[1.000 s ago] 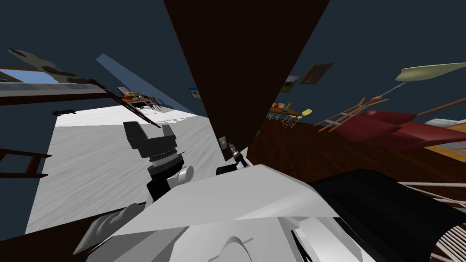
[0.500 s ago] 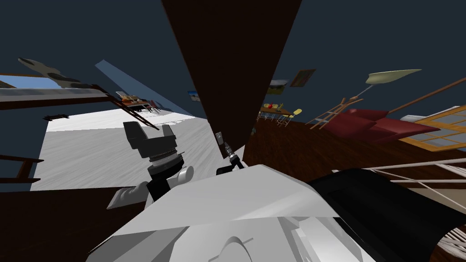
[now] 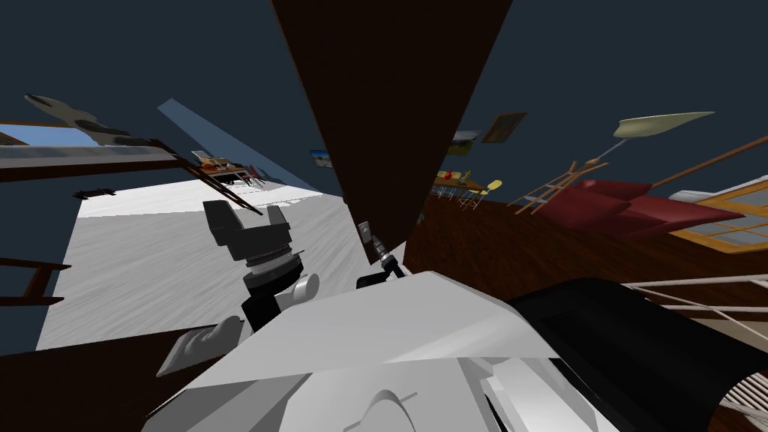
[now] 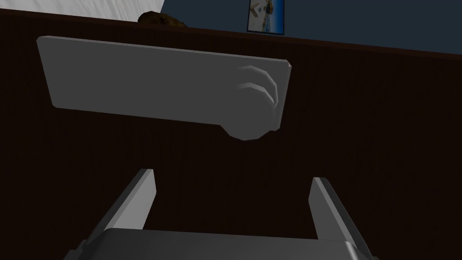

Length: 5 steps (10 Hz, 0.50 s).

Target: Push the door open

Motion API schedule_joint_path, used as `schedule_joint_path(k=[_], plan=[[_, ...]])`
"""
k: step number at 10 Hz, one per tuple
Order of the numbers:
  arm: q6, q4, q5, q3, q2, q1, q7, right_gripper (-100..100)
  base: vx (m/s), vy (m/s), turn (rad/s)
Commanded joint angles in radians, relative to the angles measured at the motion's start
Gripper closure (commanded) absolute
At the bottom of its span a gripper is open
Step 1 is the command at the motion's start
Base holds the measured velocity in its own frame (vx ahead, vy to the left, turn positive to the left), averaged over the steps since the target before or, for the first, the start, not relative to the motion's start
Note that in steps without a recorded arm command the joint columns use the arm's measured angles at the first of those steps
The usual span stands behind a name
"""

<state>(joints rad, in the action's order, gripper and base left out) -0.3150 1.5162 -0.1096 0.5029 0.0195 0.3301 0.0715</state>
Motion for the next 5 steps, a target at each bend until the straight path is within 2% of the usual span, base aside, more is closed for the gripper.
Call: schedule_joint_path(k=[1, 4, 5], plan=[[-0.001, -0.009, 0.002, -0.006, -0.004, -0.013, 0.0, -100, 0.194, 0.09, 0.014], [-0.002, -0.019, 0.005, -0.015, -0.053, -0.028, -0.001, -100, 0.187, 0.091, 0.009], [-0.002, -0.017, 0.005, -0.014, -0.041, -0.027, -0.002, -100, 0.064, 0.038, -0.002]])
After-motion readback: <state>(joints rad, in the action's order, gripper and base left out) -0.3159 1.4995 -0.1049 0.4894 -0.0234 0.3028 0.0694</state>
